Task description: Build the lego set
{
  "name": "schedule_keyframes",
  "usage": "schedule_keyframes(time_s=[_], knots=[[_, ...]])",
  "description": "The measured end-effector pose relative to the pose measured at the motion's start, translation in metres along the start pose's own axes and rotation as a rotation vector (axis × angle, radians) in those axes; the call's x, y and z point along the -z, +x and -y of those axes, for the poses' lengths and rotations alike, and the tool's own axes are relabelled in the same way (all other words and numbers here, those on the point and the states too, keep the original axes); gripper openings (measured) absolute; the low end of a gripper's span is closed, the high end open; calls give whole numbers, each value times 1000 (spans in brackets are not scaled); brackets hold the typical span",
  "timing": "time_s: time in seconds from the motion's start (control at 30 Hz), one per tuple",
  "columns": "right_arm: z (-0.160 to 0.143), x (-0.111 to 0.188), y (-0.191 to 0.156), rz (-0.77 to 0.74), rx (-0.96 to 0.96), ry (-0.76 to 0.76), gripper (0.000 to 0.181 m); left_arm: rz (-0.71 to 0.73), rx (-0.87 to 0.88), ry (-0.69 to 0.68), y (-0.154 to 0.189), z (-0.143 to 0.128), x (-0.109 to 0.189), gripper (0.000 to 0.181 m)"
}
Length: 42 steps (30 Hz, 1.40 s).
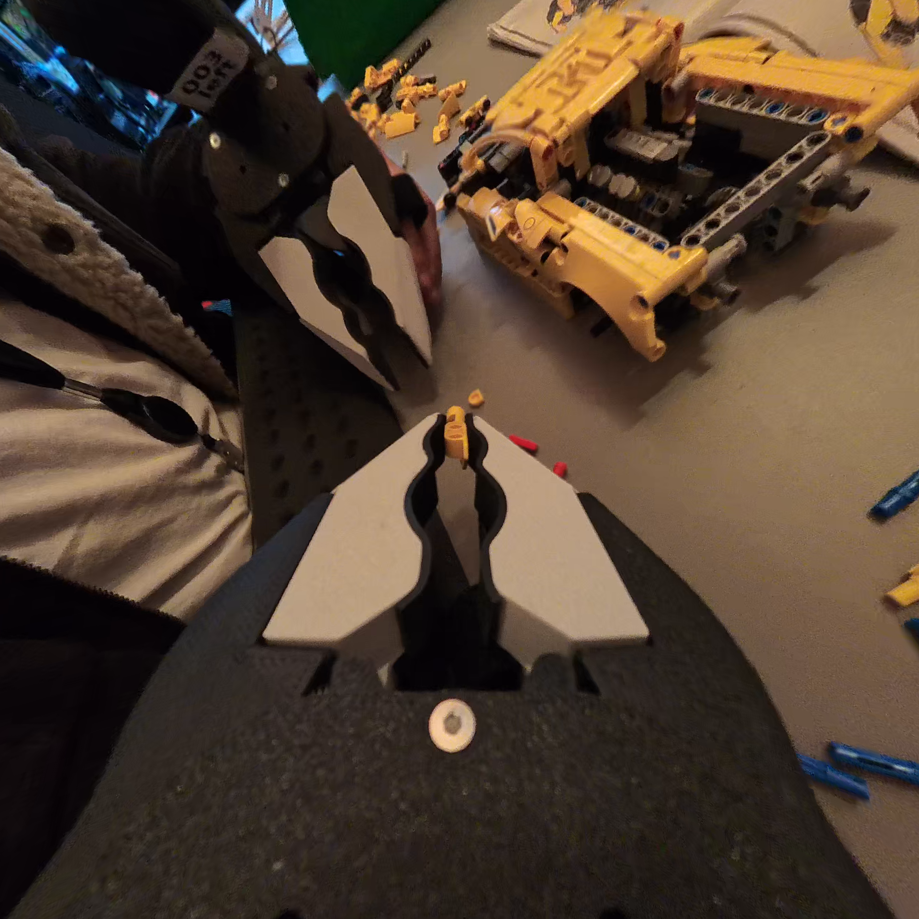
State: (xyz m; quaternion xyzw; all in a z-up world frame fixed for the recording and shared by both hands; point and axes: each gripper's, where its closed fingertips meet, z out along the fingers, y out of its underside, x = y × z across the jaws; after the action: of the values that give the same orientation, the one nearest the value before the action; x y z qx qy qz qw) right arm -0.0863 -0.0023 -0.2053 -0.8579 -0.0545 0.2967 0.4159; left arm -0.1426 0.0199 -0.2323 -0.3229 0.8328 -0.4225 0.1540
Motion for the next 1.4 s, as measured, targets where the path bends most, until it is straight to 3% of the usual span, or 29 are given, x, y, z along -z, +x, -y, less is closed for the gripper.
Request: schedule_keyframes(time_s=[0.3, 0.57, 0.67, 0.77, 0.9, 0.93, 1.03, 1.13, 1.23, 1.4], knots=[[-30, -6, 12, -106, 153, -211, 7, -85, 8, -79, 4, 11, -29, 22], [-22, 0, 10, -61, 114, -130, 7, -43, -64, -104, 2, 10, -34, 18], [-21, 1, 9, -49, 100, -114, 7, -110, -21, -77, 6, 18, -27, 18], [-20, 2, 8, -33, 86, -107, 7, -178, -22, -159, 10, 8, -31, 17], [-17, 4, 6, 2, 67, -80, 7, -195, -169, -210, 9, 18, -28, 15], [-16, 5, 5, 8, 62, -71, 6, -184, -250, -189, 8, 26, -23, 6], [-12, 8, 3, 43, 47, -35, 6, -159, -490, -128, 6, 44, -8, 1], [-3, 16, 1, 96, 12, 50, 6, -267, -610, -345, 5, 17, -4, 5], [7, 27, 4, 113, -26, 149, 6, -390, -688, -526, 4, -4, -7, 26], [6, 27, 1, 74, 33, 149, 6, -508, -890, -556, 13, -2, -21, 34]])
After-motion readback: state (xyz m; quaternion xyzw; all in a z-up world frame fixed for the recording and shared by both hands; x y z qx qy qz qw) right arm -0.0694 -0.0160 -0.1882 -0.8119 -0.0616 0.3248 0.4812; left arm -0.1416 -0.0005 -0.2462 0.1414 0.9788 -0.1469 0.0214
